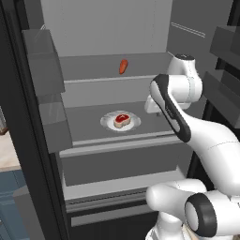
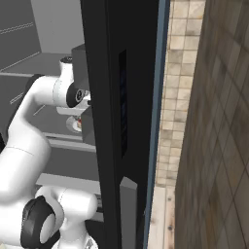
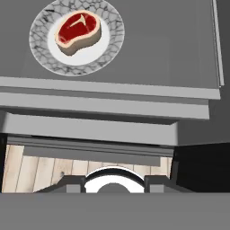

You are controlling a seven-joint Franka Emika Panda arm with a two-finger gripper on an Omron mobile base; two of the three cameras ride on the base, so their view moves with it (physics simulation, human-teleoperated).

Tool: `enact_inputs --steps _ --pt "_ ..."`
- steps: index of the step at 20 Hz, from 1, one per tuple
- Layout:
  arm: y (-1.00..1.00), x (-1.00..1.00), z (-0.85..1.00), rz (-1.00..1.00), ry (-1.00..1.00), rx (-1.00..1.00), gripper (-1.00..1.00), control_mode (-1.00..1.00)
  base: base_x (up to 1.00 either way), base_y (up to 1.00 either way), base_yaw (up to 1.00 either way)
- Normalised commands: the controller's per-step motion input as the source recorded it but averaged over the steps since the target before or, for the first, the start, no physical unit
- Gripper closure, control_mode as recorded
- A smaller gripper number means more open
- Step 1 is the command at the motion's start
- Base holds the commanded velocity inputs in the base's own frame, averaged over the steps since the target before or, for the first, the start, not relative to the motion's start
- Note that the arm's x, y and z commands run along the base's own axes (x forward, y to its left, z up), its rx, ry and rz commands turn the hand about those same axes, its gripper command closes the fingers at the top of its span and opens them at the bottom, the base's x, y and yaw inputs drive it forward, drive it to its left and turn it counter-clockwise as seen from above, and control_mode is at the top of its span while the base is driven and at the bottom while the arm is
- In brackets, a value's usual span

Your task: Transport the steak from the fridge to the microwave and turn on the microwave.

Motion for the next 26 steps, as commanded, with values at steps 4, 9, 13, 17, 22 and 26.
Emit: enact_inputs --steps 4,9,13,17,22,26 --pt "0.0 -0.06 -0.01 0.0 0.0 0.0 -1.0 -1.0 0.0 0.0 0.0" --pt "0.09 -0.07 -0.14 0.0 0.0 0.0 -1.0 -1.0 0.0 0.0 0.0" --pt "0.35 0.0 -0.24 -0.08 -0.01 0.0 -1.0 -1.0 0.0 0.0 0.0" --pt "0.48 0.06 -0.27 -0.21 -0.02 0.0 -1.0 -1.0 0.0 0.0 0.0" --pt "0.4 0.23 -0.23 -0.21 -0.01 0.0 -1.0 -1.0 0.0 0.0 0.0" --pt "0.32 0.33 -0.23 -0.21 -0.07 -0.01 -1.0 -1.0 0.0 0.0 0.0"
